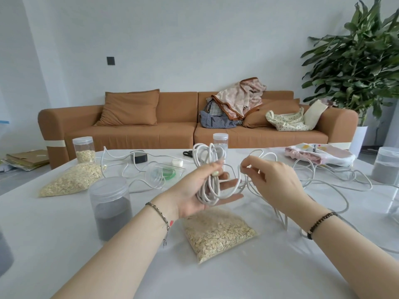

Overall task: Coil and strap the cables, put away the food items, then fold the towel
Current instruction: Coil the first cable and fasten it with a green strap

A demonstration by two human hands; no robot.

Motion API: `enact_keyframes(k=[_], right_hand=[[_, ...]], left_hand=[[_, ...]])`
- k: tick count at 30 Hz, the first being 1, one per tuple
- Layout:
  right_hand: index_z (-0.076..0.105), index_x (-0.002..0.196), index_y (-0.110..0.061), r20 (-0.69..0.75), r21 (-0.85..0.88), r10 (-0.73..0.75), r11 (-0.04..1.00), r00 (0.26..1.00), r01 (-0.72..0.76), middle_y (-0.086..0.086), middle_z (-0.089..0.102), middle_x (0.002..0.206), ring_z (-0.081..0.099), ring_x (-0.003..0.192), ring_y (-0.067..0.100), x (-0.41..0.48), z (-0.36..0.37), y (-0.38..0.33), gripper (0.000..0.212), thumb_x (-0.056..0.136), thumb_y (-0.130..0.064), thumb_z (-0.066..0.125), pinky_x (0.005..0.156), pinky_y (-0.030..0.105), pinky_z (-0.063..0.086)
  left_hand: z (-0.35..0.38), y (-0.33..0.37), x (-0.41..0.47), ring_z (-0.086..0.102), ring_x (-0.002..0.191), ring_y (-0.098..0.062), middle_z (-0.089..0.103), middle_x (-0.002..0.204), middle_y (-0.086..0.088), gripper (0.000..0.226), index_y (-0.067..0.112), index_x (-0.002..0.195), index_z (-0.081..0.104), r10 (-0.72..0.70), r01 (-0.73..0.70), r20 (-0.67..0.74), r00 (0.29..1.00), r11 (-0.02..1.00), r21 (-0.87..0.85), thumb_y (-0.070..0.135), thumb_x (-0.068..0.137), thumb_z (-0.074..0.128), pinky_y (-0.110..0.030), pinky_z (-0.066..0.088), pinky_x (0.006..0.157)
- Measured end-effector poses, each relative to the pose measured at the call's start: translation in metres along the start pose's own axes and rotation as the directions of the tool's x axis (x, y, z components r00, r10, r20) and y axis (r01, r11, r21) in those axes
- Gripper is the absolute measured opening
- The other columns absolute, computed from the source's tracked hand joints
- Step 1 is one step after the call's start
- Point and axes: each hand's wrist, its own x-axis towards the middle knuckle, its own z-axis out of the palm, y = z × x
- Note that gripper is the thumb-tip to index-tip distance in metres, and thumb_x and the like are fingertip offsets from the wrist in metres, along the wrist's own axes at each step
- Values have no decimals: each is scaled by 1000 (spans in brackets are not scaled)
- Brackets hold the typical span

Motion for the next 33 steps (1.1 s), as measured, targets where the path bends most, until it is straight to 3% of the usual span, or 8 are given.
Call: enact_keyframes(k=[3, 7, 13, 18, 22, 26, 33], right_hand=[[63, 89, -30, -48, -115, -169, 980, 984, 163, -12, 64, 68, 56, 52, 16, 0, -2, 1, 10, 97, -32, 58, 41, 29, 42], [64, 88, -29, -58, -136, -237, 964, 970, 227, -9, 65, 70, 60, 55, 16, 1, -1, 0, 23, 97, -39, 46, 39, 30, 41], [64, 85, -27, -17, -207, -269, 943, 963, 259, -6, 61, 65, 58, 55, 17, 1, -1, 2, 26, 99, -38, 44, 40, 27, 36], [65, 84, -27, 25, -258, -291, 922, 956, 288, -6, 59, 64, 57, 54, 17, 0, 0, -2, 35, 101, -41, 37, 39, 27, 33], [67, 84, -27, 19, -258, -300, 920, 954, 295, -7, 58, 62, 57, 53, 16, -2, 3, -7, 36, 100, -40, 38, 39, 27, 34], [68, 83, -28, -17, -265, -303, 920, 953, 288, -8, 56, 60, 56, 52, 15, -2, 2, -9, 24, 96, -33, 49, 41, 23, 26], [72, 85, -29, -99, -225, -260, 946, 961, 233, -7, 62, 64, 62, 55, 15, -1, 2, -8, 32, 98, -41, 45, 39, 30, 42]], left_hand=[[7, -4, -1, 70, 105, -40, 64, 104, -14, 29, 7, 111, 57, -68, 67, -17, 998, 997, -33, 26, 92, 70, -54, 57, 91], [12, -6, -3, 76, 73, -24, 73, 82, -11, 23, 4, 95, 58, -102, 108, -81, 992, 991, 78, 26, 98, 62, -30, 63, 62], [5, -4, 0, 56, 53, -9, 65, 80, -4, 25, 11, 84, 54, -132, 139, -113, 985, 989, 50, 30, 87, 71, -22, 50, 46], [4, -3, 1, 50, 48, -6, 74, 92, -5, 18, 14, 92, 53, -137, 145, -105, 985, 987, 69, 28, 97, 63, -19, 47, 45], [3, 1, -3, 46, 48, -6, 67, 78, -1, 29, 14, 68, 64, -147, 147, -23, 989, 989, 19, 28, 93, 64, -15, 42, 47], [4, -3, -1, 42, 51, -6, 57, 72, 3, 17, 16, 86, 59, -160, 161, -15, 987, 983, 89, 29, 92, 68, -16, 42, 47], [2, -3, 0, 49, 55, -9, 50, 67, 3, 8, 14, 89, 62, -154, 147, 76, 985, 985, 90, 15, 85, 69, -21, 49, 59]])
